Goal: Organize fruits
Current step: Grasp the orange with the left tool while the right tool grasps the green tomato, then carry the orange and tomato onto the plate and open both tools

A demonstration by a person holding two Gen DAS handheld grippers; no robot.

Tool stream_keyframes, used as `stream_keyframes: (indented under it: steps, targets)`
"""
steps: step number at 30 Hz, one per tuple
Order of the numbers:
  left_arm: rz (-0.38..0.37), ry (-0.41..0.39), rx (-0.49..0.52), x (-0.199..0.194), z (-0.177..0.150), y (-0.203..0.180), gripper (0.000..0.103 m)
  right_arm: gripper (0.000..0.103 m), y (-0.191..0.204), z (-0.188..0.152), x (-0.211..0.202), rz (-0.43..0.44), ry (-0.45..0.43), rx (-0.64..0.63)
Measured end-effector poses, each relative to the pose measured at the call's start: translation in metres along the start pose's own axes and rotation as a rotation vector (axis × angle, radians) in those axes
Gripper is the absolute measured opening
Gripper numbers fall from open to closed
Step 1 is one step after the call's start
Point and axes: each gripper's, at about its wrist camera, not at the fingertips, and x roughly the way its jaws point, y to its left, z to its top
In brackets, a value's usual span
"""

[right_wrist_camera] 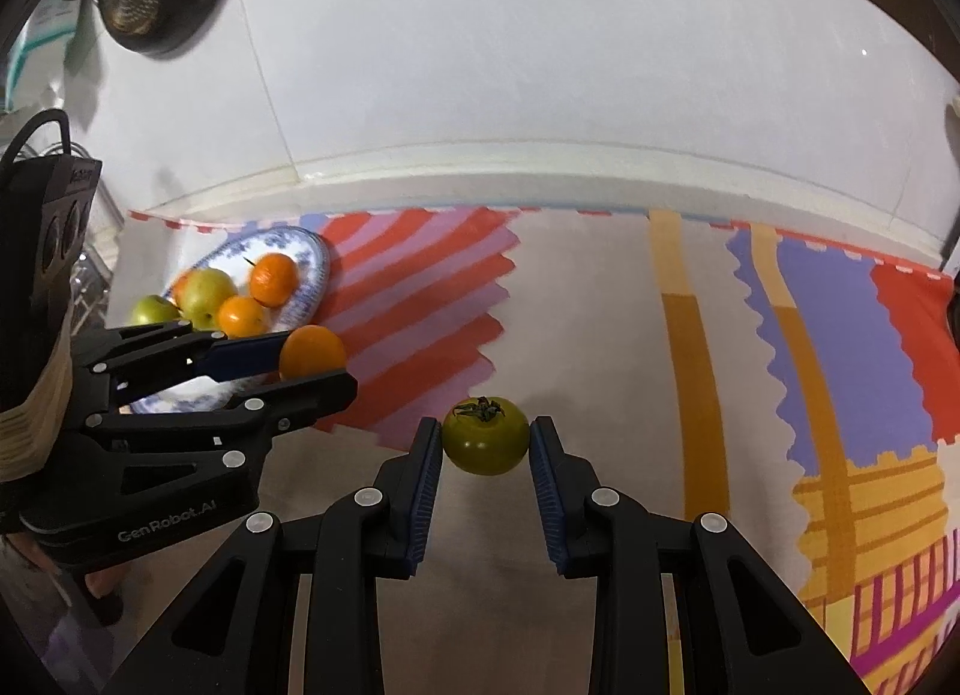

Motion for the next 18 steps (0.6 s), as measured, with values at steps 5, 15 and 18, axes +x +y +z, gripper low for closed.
stream_keyframes:
  steps: [5,15,18]
  targets:
    - [0.038,-0.051,-0.030,-0.030,0.002,0.012,0.035,0.031,0.019,0.014,-0.014,0.040,-0.049,-0.030]
    - [0.132,-0.098,-0.116,-0.069,-0.006,0.056,0.035,0.031,0.066,0.044,-0.010,0.135,-0.074,-0.103]
    - [0.164,-0.096,-0.138,-0.077,-0.014,0.073,0.035,0.031,0.086,0.048,-0.002,0.165,-0.061,-0.138]
